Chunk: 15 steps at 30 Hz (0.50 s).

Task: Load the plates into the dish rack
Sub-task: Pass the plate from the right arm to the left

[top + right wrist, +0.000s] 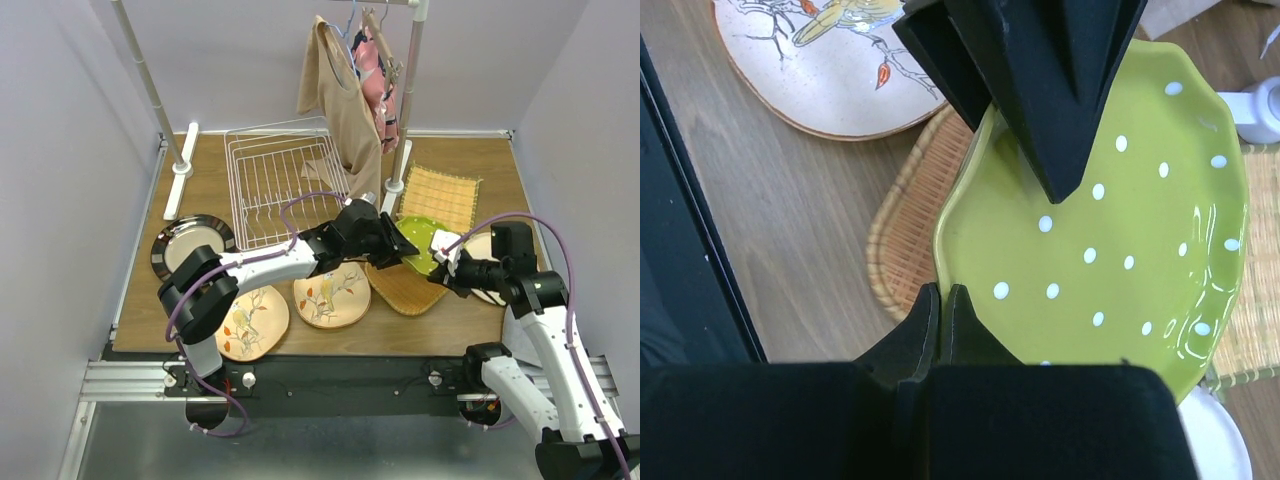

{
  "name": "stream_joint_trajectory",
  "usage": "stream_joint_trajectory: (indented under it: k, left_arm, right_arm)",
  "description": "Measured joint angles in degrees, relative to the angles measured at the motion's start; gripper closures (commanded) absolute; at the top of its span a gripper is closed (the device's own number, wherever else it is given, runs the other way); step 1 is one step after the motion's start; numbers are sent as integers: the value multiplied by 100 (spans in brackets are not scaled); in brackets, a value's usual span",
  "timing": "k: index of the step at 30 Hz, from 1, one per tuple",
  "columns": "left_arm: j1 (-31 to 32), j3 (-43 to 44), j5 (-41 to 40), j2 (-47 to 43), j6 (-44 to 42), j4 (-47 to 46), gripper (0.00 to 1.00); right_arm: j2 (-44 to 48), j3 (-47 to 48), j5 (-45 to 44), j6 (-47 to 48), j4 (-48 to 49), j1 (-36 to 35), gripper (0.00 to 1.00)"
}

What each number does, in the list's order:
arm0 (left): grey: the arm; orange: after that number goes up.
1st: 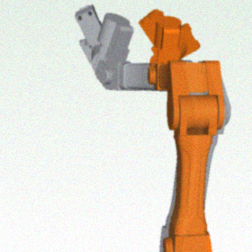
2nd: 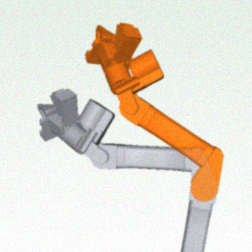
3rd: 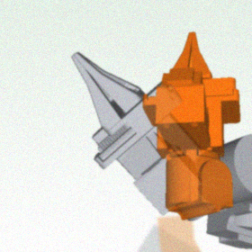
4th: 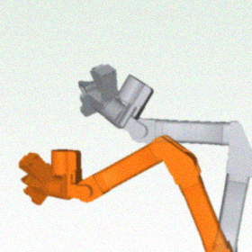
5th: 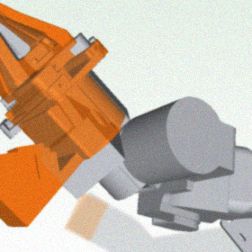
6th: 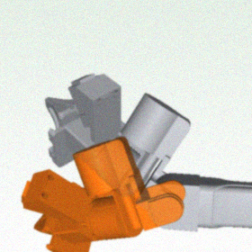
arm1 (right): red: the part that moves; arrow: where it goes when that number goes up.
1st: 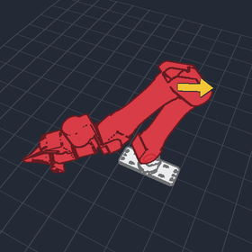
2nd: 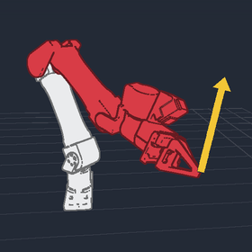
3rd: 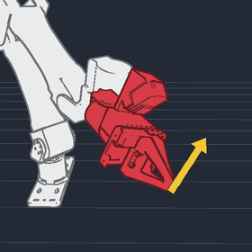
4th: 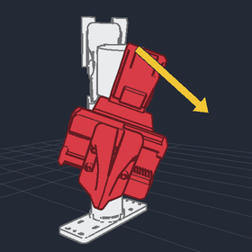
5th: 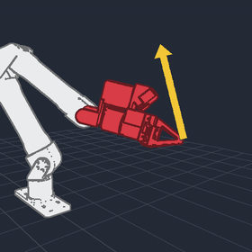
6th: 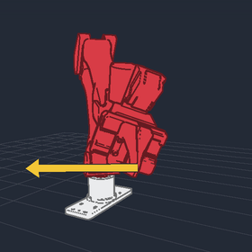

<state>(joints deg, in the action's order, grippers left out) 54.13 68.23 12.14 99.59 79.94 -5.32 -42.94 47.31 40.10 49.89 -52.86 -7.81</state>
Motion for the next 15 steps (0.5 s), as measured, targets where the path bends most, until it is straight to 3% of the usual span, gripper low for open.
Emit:
stream_joint_trajectory:
  k: [8,11,15]
  left_arm:
    - [48,149,-170,4,-555,396,54]
    - [76,251,-262,7,-809,490,65]
    - [74,358,-400,9,-997,588,88]
  right_arm:
    - [39,-120,142,33,127,4,99]
    - [37,-125,155,35,177,4,99]
    - [35,-219,205,122,317,0,100]
